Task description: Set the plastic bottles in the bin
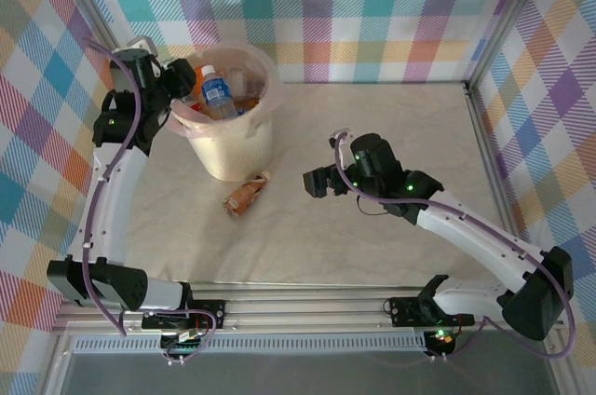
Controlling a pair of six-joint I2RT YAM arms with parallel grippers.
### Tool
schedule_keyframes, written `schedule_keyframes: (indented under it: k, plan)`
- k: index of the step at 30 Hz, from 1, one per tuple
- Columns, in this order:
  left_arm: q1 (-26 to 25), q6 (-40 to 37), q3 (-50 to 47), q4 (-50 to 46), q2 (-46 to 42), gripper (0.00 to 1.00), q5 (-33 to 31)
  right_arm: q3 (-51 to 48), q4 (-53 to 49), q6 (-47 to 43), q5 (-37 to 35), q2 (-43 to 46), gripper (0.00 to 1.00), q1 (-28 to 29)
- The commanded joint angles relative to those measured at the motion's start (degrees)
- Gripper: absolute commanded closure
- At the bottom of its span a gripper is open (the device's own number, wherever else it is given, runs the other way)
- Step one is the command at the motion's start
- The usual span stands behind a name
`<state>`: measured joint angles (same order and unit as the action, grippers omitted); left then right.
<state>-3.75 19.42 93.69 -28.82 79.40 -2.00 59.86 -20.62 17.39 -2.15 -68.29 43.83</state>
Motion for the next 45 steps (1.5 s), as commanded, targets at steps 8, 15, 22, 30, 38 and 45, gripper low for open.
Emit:
schedule_keyframes:
  k: [8, 15, 22, 30, 38, 45]
  plan:
    - [-2.2, -3.9, 7.1, -1.3, 9.7, 0.52, 15.3, 2.3, 1.0, 0.5, 0.9, -0.6, 0.0, -0.2]
    - [-5.7, -7.6, 11.1, -5.7, 13.8, 0.54, 15.3, 2.1, 1.2, 0.7, 0.9, -1.1, 0.0, -0.2]
    - [-6.8, -9.7, 10.2, -9.3, 13.7, 0.54, 8.1, 2.1, 1.3, 0.7, 1.1, -1.1, 0.0, -0.2]
    - [-6.8, -10.1, 8.2, -12.3, 12.4, 0.54, -3.1, 1.9, 1.5, 0.8, 0.9, -1.1, 0.0, -0.2]
    - [-6.8, -10.3, 8.7, -12.8, 12.3, 0.54, -12.8, 2.0, 1.2, 0.7, 0.6, -1.0, 0.0, -0.2]
    - [-6.8, -11.0, 11.0, -15.9, 12.5, 0.57, -17.3, 2.1, 1.0, 0.6, 0.6, -0.9, 0.0, -0.2]
